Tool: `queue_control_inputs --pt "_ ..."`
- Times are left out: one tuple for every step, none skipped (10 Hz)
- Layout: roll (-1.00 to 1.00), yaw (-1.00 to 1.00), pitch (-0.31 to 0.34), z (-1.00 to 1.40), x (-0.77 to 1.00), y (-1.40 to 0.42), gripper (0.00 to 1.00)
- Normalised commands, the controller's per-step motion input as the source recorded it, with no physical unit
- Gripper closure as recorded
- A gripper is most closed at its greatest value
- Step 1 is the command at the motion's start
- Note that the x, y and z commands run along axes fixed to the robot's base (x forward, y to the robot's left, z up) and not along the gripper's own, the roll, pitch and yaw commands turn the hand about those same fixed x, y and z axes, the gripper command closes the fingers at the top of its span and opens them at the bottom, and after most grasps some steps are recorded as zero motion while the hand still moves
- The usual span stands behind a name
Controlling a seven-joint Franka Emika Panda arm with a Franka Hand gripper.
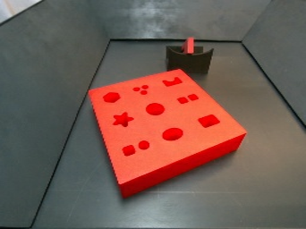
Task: Pick up the double-square object. Move up. Rotate the double-square object. Place the double-square object on the fixture. Regrasp the double-square object. Move to above the board. Insert the double-square object.
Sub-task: Regrasp the double-square object.
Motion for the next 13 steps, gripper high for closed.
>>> queue_control_inputs --pt "1.00 0.04 0.048 -0.01 0.05 -0.03 0.00" --pt "1.00 0.05 0.063 -0.01 0.06 -0.03 0.00" --pt "1.00 0.06 0.087 -0.02 0.08 -0.03 0.00" --pt "1.00 0.07 0.103 -0.02 0.09 -0.04 0.00" --pt "1.00 0.09 0.139 -0.02 0.10 -0.04 0.00" --pt "0.98 0.13 0.171 -0.02 0.10 -0.04 0.00" --pt "0.80 0.14 0.163 -0.02 0.10 -0.04 0.00" --pt "0.67 0.16 0.151 -0.02 0.10 -0.04 0.00" --pt "0.43 0.18 0.124 -0.02 0.10 -0.04 0.00" --pt "0.29 0.18 0.104 -0.01 0.10 -0.03 0.00" --pt "0.24 0.14 0.132 -1.00 0.04 0.07 0.00" --pt "0.22 0.14 0.113 -1.00 0.03 0.07 0.00" --pt "0.20 0.15 0.073 -1.00 0.05 0.06 0.00"
